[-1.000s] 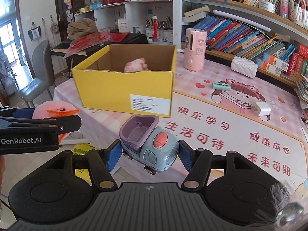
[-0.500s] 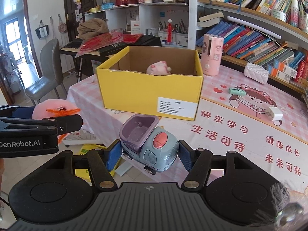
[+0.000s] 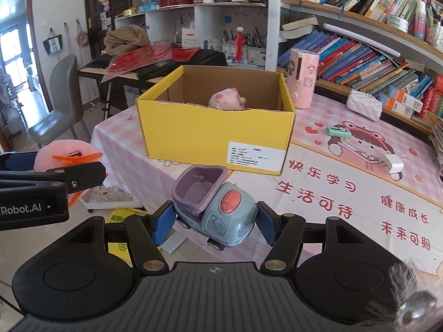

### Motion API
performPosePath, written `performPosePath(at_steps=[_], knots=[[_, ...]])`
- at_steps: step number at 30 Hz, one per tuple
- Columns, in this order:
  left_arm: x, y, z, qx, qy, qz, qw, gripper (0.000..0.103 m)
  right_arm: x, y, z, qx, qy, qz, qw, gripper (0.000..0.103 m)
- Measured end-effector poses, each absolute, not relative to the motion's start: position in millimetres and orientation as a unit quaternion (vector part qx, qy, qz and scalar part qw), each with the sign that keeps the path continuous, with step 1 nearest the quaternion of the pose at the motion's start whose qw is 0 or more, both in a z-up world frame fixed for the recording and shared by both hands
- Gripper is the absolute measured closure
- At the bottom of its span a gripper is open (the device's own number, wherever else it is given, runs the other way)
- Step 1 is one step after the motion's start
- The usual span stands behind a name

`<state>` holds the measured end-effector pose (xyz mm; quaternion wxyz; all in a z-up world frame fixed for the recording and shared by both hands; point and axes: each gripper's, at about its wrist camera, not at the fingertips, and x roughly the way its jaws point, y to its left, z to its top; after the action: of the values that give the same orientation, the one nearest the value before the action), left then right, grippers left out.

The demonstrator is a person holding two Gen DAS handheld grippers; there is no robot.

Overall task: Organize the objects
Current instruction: 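Carry the toy truck and plush chick with both tools over the yellow box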

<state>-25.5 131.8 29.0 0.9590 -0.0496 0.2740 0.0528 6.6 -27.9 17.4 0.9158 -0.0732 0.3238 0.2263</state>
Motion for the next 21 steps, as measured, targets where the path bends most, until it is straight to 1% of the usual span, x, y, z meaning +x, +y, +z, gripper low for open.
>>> performPosePath(at_steps=[5, 11, 18, 21], knots=[[2.4, 128.6, 39.4, -0.041, 0.252, 0.047, 0.966, 0.015, 28.3, -35.1, 30.2, -0.072, 0.293, 0.211, 0.93, 0.042], [51.6, 128.7, 54.6, -0.04, 0.222, 0.061, 0.972, 0.015, 86.0, -42.0, 58.1, -0.055, 0.255, 0.201, 0.944, 0.042], [119.1, 128.8, 53.9, -0.033, 0.222, 0.078, 0.971, 0.015, 155.4, -30.5, 81.2, -0.042, 0.229, 0.226, 0.946, 0.043], [144.5, 130.2, 47.7, -0.032, 0.237, 0.088, 0.967, 0.015, 185.3, -25.1, 81.7, -0.045, 0.231, 0.227, 0.945, 0.043]])
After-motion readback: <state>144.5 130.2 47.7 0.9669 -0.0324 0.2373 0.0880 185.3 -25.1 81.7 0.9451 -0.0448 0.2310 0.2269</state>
